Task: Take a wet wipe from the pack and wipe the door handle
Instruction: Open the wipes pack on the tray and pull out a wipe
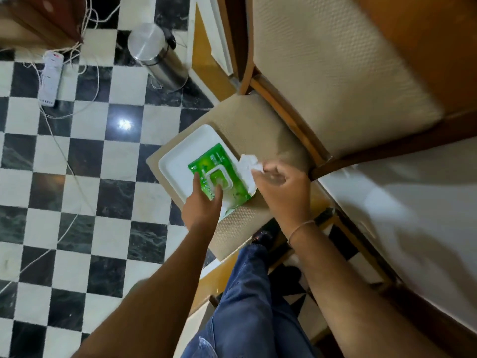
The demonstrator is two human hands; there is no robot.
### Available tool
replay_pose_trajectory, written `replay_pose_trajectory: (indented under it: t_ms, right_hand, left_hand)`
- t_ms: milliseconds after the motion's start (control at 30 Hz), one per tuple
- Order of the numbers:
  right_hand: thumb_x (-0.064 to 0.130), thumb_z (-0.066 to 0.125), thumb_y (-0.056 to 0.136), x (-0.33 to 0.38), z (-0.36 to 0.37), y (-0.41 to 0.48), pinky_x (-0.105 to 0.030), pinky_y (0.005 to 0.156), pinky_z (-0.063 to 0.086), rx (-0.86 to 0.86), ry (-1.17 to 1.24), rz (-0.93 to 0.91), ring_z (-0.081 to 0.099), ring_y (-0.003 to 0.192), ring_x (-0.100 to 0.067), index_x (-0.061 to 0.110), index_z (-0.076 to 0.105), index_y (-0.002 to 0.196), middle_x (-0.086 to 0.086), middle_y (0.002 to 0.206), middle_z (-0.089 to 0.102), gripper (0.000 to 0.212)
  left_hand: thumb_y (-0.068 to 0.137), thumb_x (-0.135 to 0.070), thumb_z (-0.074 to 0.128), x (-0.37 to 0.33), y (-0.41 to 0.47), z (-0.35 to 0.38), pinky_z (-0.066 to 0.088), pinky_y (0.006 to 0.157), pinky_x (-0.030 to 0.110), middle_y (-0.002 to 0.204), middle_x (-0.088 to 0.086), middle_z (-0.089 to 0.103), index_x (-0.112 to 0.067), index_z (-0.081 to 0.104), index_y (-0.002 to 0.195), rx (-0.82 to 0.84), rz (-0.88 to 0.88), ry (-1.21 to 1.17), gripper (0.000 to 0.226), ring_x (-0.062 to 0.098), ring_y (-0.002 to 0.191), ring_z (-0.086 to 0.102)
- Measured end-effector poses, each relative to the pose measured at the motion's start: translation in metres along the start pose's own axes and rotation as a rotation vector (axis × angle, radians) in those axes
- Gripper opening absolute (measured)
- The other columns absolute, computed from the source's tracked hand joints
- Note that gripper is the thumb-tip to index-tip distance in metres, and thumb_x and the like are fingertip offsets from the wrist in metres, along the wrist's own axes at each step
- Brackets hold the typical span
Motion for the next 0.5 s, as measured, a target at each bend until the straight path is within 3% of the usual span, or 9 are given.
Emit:
replay_pose_trajectory:
  t_ms: [67, 133, 167, 267, 333, 400, 500]
  right_hand:
    - [0.017, 0.084, 0.084, 0.019, -0.031, -0.016, -0.018, 0.084, 0.061, -0.012, 0.054, 0.047, 0.075, 0.097, 0.0, 0.031, 0.066, 0.075, 0.011, 0.1, 0.081, 0.024]
    - [0.015, 0.083, 0.086, 0.037, -0.064, -0.034, -0.031, 0.088, 0.062, -0.035, 0.071, 0.078, 0.077, 0.099, -0.011, 0.021, 0.069, 0.078, 0.006, 0.103, 0.082, 0.018]
    - [0.014, 0.083, 0.087, 0.048, -0.085, -0.042, -0.035, 0.086, 0.063, -0.043, 0.088, 0.099, 0.077, 0.096, -0.015, 0.015, 0.071, 0.082, 0.004, 0.099, 0.082, 0.013]
    - [0.015, 0.085, 0.088, 0.079, -0.139, -0.068, -0.032, 0.081, 0.065, -0.053, 0.125, 0.174, 0.077, 0.087, -0.016, 0.014, 0.076, 0.088, -0.001, 0.088, 0.08, 0.009]
    - [0.018, 0.085, 0.088, 0.098, -0.173, -0.088, -0.025, 0.078, 0.063, -0.086, 0.145, 0.195, 0.078, 0.086, -0.01, 0.021, 0.08, 0.091, 0.003, 0.089, 0.082, 0.006]
    - [0.023, 0.083, 0.09, 0.121, -0.215, -0.109, -0.019, 0.076, 0.062, -0.163, 0.175, 0.184, 0.079, 0.085, -0.005, 0.03, 0.084, 0.094, 0.008, 0.089, 0.084, 0.009]
    - [0.022, 0.077, 0.095, 0.152, -0.274, -0.133, -0.012, 0.071, 0.06, -0.262, 0.161, 0.134, 0.079, 0.084, -0.001, 0.05, 0.083, 0.089, 0.017, 0.089, 0.084, 0.029]
  left_hand:
    - [0.111, -0.071, 0.043, -0.019, -0.027, -0.025, 0.067, 0.086, 0.05, 0.094, 0.003, 0.081, -0.039, 0.035, 0.171, -0.034, 0.072, -0.047, 0.069, 0.032, 0.094, 0.081]
    - [0.109, -0.069, 0.042, -0.047, -0.063, -0.048, 0.059, 0.069, 0.04, 0.069, -0.007, 0.067, -0.039, 0.058, 0.158, -0.012, 0.196, -0.19, 0.06, 0.015, 0.071, 0.072]
    - [0.107, -0.067, 0.043, -0.07, -0.085, -0.06, 0.054, 0.067, 0.036, 0.069, -0.008, 0.066, -0.039, 0.067, 0.149, 0.037, 0.29, -0.281, 0.056, 0.009, 0.069, 0.068]
    - [0.11, -0.049, 0.054, -0.141, -0.154, -0.092, 0.057, 0.093, 0.028, 0.109, -0.014, 0.081, -0.041, 0.079, 0.126, 0.255, 0.553, -0.532, 0.031, 0.005, 0.105, 0.074]
    - [0.111, -0.037, 0.058, -0.184, -0.197, -0.112, 0.053, 0.107, 0.021, 0.127, -0.013, 0.081, -0.036, 0.08, 0.128, 0.471, 0.634, -0.681, 0.028, 0.008, 0.125, 0.074]
    - [0.109, -0.034, 0.064, -0.225, -0.239, -0.132, 0.055, 0.108, 0.019, 0.132, -0.01, 0.083, -0.027, 0.081, 0.133, 0.715, 0.664, -0.734, 0.031, 0.008, 0.128, 0.075]
    - [0.107, -0.023, 0.077, -0.268, -0.281, -0.146, 0.06, 0.096, 0.019, 0.121, -0.004, 0.088, -0.02, 0.084, 0.131, 0.909, 0.71, -0.629, 0.025, 0.007, 0.113, 0.081]
Point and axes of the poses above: each hand's wrist, its own y-axis towards the middle knuckle, its own z-axis out of the palm, x = y × z, the point moved 5 cm from there along y, towards the middle knuckle
